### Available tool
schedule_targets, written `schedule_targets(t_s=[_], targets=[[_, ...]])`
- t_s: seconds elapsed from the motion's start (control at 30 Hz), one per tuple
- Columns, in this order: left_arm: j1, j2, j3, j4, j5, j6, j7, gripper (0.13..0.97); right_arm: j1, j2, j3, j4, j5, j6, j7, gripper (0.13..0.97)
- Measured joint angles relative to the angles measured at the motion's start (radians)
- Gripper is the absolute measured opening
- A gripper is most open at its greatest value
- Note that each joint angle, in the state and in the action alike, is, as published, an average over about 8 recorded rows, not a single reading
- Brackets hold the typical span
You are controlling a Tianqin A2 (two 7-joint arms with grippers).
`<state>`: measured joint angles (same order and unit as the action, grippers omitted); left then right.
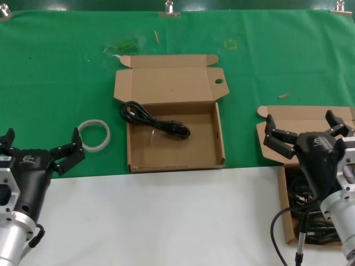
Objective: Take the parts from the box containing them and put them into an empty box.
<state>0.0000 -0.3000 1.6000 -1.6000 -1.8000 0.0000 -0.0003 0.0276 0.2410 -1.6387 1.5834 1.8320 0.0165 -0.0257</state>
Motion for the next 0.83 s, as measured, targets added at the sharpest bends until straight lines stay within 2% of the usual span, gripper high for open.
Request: schedule_targets(t_s=[0.83], targets=[[0.000, 0.000, 0.000, 0.000, 0.000, 0.000, 0.000, 0.966, 0.000, 0.000, 0.000, 0.000, 0.000, 0.000, 0.000, 0.966]])
